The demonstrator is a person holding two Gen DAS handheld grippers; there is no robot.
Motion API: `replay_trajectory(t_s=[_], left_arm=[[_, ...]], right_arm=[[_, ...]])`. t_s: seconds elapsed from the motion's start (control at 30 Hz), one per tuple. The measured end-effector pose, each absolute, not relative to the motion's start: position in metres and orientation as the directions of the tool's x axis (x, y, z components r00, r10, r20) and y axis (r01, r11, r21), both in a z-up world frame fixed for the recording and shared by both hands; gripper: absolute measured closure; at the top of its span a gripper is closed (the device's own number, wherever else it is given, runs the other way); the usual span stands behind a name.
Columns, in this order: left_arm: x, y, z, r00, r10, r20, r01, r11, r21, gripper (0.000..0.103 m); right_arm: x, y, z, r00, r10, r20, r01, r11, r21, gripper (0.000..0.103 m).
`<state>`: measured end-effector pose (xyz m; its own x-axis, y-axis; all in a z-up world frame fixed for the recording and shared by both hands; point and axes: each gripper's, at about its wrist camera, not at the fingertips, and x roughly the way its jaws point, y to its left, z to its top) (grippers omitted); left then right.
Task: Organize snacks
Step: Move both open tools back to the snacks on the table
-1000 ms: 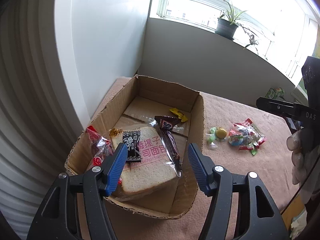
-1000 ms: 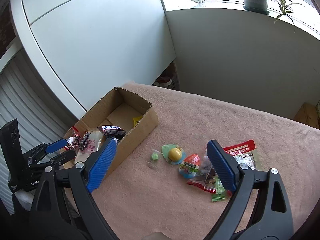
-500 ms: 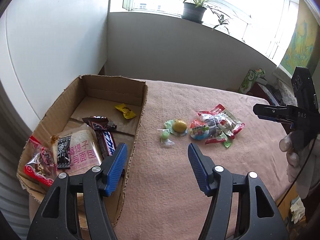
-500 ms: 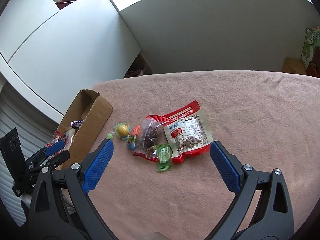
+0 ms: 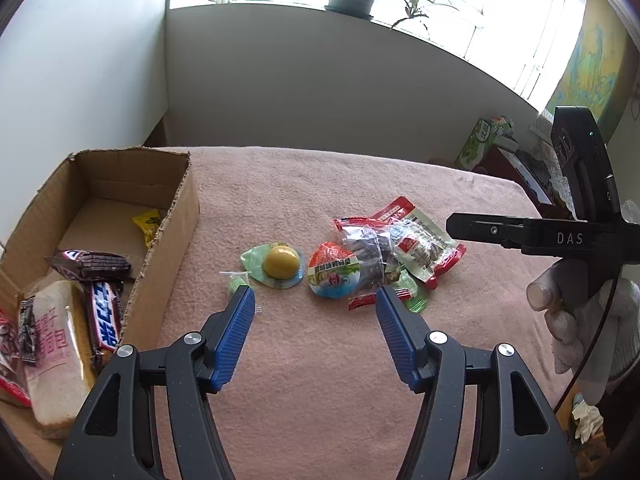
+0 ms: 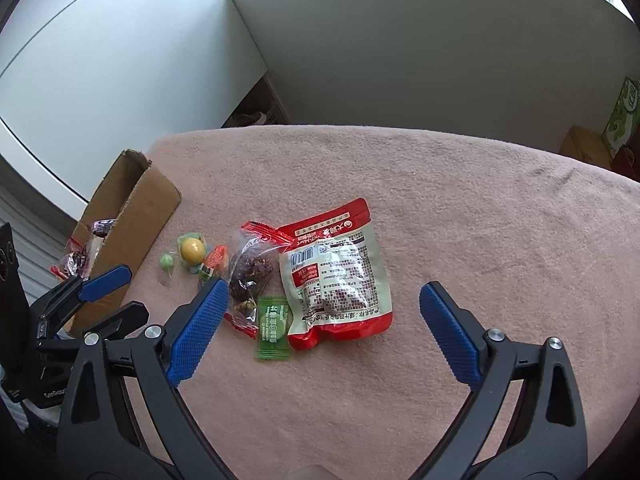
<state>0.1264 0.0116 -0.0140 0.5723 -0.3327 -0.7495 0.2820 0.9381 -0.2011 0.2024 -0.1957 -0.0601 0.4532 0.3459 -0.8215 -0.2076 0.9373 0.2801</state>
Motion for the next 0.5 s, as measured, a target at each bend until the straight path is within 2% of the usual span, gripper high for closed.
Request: replay_trajectory(t_s=[0.17, 0.33, 0.5], left_arm=[[0.14, -0.004, -0.027, 0.552, -0.325, -0.768, 0.289, 0.938, -0.19, 0.043], [0.154, -0.011, -0.043, 0.526, -0.316, -0.79, 0.288, 0.94, -0.184, 0.065], [0.165, -0.008, -0.052, 0.504, -0.338, -0.795, 0.278, 0.935, -0.221, 0.065]], right_arm=[[0.21, -0.183, -0.074, 0.437, 0.283, -0.854, -0.254, 0.949, 0.185, 0.004], [0.215, -0.177, -0.084, 0.43, 0.265, -0.863, -0.279, 0.948, 0.152, 0.004], [0.219, -0.173, -0.091, 0.428, 0.26, -0.866, -0.296, 0.945, 0.137, 0.004]])
